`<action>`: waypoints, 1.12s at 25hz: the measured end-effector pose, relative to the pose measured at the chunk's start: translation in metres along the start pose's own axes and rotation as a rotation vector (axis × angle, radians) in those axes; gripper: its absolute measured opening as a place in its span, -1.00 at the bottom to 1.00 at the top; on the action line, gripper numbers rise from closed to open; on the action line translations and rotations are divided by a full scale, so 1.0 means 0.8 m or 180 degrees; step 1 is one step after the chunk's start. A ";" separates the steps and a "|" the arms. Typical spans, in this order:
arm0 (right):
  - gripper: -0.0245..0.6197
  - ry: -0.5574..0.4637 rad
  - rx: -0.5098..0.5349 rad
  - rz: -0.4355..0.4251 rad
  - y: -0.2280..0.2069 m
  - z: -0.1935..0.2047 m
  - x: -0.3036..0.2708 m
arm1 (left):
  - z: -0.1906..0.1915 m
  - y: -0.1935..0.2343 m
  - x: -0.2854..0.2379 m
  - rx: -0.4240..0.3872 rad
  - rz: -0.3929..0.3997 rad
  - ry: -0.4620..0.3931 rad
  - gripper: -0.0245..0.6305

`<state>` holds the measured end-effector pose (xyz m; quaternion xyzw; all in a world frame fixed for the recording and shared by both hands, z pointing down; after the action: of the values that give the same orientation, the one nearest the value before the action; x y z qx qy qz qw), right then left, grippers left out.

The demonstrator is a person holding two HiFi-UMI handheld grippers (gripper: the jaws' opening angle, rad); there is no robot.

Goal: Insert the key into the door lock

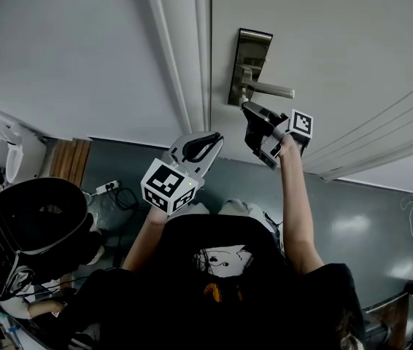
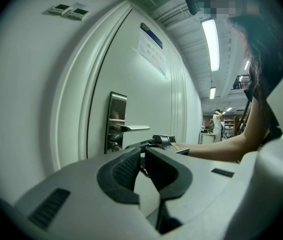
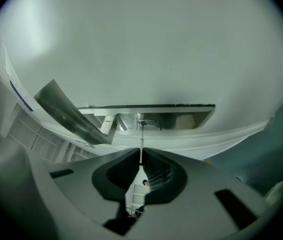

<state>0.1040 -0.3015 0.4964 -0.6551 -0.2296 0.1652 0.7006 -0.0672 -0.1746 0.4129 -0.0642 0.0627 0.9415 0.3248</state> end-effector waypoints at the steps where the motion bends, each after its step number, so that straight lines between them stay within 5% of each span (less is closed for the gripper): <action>1: -0.86 0.0023 0.0011 0.0010 0.001 0.000 -0.001 | 0.000 0.000 -0.001 0.0001 0.0000 0.0002 -0.83; 14: -0.84 -0.0154 -0.0037 -0.0164 0.003 -0.018 -0.015 | 0.001 -0.006 -0.001 0.0013 -0.0018 0.0047 -0.83; 28: -0.79 -0.0347 0.0469 -0.0105 0.009 -0.005 -0.002 | 0.004 -0.011 0.002 0.0071 -0.0010 0.0141 -0.83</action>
<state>0.1049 -0.3051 0.4885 -0.5880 -0.2653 0.2054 0.7360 -0.0632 -0.1666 0.4151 -0.0816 0.0803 0.9386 0.3255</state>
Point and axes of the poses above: the fingertips, and each gripper's own axes: x backward along the fingers, y to its left, z out of its underside, the point moved 6 cm from there along x, backward along the fingers, and after that the axes turned 3 degrees about y, right-handed, at the moved point
